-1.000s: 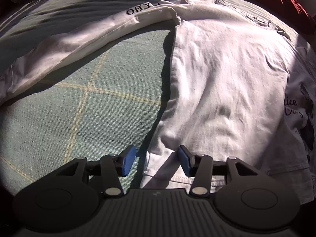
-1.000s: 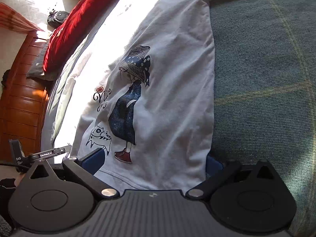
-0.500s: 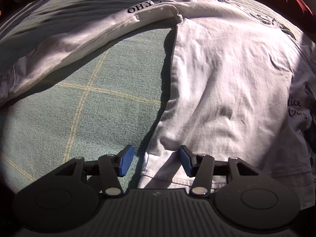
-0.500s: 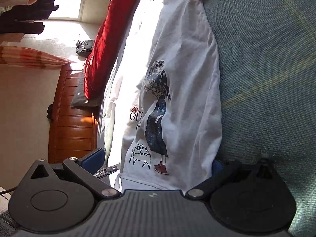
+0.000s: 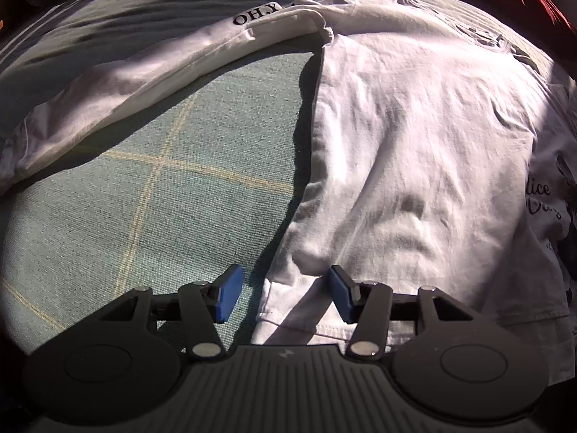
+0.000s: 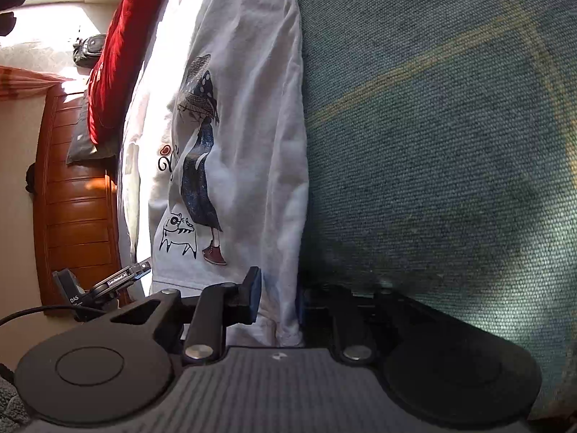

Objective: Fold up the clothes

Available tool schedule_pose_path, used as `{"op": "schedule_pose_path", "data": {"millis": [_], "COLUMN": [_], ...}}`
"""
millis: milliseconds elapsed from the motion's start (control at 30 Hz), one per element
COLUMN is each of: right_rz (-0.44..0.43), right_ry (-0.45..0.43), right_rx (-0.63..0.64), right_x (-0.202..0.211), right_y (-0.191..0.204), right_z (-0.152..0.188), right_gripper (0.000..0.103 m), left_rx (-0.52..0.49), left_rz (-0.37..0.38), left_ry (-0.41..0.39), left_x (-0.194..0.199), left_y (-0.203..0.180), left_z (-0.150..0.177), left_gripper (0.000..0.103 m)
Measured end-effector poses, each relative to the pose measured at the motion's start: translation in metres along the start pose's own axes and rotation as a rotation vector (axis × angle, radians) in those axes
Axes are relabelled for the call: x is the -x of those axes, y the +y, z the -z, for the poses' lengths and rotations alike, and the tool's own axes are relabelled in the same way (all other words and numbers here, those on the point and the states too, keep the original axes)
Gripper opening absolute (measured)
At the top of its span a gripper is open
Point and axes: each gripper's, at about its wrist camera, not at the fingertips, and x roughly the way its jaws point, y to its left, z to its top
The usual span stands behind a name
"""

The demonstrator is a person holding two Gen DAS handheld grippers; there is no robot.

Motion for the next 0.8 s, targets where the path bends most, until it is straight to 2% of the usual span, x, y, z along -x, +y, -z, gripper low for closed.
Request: {"op": "schedule_pose_path", "data": {"millis": [67, 367, 500, 533, 567, 600, 667, 733, 767, 800], "right_rz": [0.006, 0.135, 0.204, 0.251, 0.285, 0.302, 0.405, 0.503, 0.546, 0.570], "right_ry": [0.002, 0.018, 0.045, 0.051, 0.061, 0.063, 0.022, -0.054, -0.096, -0.143], "right_rx": [-0.030, 0.093, 0.097, 0.112, 0.119, 0.121, 0.196, 0.326, 0.397, 0.478], "right_x": [0.001, 0.026, 0.035, 0.034, 0.034, 0.035, 0.045, 0.052, 0.054, 0.056], "right_y": [-0.006, 0.032, 0.030, 0.031, 0.031, 0.033, 0.052, 0.080, 0.094, 0.107], "right_z": [0.001, 0.004, 0.001, 0.001, 0.001, 0.002, 0.006, 0.008, 0.010, 0.006], "right_gripper": [0.004, 0.006, 0.008, 0.011, 0.012, 0.014, 0.023, 0.048, 0.055, 0.068], "left_rx": [-0.003, -0.018, -0.053, -0.055, -0.057, -0.080, -0.163, -0.272, -0.333, -0.393], "left_rz": [0.001, 0.006, -0.029, -0.035, -0.041, -0.039, -0.003, 0.054, 0.080, 0.097], "left_ry": [0.001, 0.006, 0.005, 0.001, -0.003, -0.034, -0.123, -0.184, -0.203, -0.222], "left_x": [0.001, 0.002, 0.007, 0.010, 0.014, 0.022, 0.040, 0.046, 0.042, 0.037], "left_y": [0.001, 0.000, -0.003, -0.003, -0.004, -0.008, -0.022, -0.044, -0.058, -0.071], "left_z": [0.000, -0.001, -0.001, -0.003, -0.005, -0.007, -0.014, -0.023, -0.029, -0.033], "left_gripper": [0.053, 0.054, 0.057, 0.054, 0.047, 0.046, 0.047, 0.049, 0.050, 0.050]}}
